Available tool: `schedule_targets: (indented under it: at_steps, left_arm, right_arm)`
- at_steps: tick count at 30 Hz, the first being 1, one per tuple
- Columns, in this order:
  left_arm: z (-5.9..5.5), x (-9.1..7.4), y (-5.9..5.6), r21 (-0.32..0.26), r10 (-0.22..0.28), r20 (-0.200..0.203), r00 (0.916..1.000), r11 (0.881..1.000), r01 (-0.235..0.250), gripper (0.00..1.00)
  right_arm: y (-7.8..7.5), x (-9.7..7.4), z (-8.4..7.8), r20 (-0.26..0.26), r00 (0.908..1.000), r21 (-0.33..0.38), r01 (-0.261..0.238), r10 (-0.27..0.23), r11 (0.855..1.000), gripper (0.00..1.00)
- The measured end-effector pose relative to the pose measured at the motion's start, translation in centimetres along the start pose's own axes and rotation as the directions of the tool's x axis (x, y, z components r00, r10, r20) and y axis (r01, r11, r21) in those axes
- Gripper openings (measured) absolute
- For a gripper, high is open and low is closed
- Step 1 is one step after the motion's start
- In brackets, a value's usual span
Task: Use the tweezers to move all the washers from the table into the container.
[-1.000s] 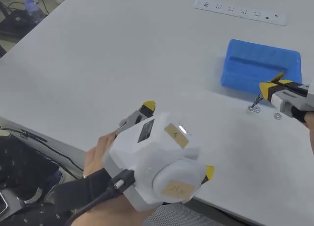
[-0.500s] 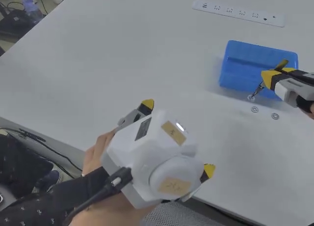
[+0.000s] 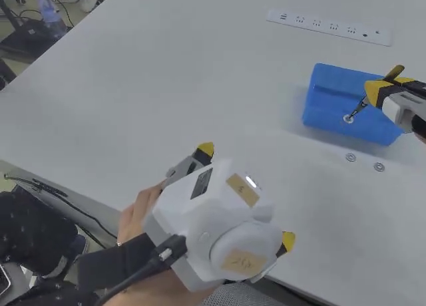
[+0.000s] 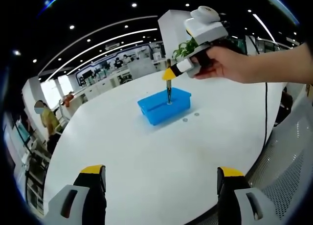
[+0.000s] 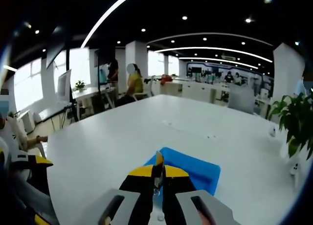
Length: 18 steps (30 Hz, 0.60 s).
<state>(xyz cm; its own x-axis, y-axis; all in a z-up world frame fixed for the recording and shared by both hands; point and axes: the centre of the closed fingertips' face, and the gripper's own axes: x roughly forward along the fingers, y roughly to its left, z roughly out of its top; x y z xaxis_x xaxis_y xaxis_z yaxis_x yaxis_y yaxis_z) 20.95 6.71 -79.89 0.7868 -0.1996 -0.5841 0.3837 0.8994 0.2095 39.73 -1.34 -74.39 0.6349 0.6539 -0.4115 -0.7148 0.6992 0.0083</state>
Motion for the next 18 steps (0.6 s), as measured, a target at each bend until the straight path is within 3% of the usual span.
schedule_targets:
  at_steps: [9, 18]
  left_arm:
    - [-0.1, 0.1, -0.2, 0.009, -0.009, -0.008, 0.9999, 1.000, 0.009, 0.97]
    - [-0.3, 0.1, -0.2, 0.013, -0.008, -0.015, 0.9999, 1.000, 0.008, 0.97]
  right_arm:
    - [-1.1, 0.9, 1.6, 0.040, 0.9986, -0.002, 0.033, -0.033, 0.999, 0.01]
    - [-1.9, 3.2, -0.7, -0.013, 0.9986, -0.037, 0.051, -0.051, 0.998, 0.01]
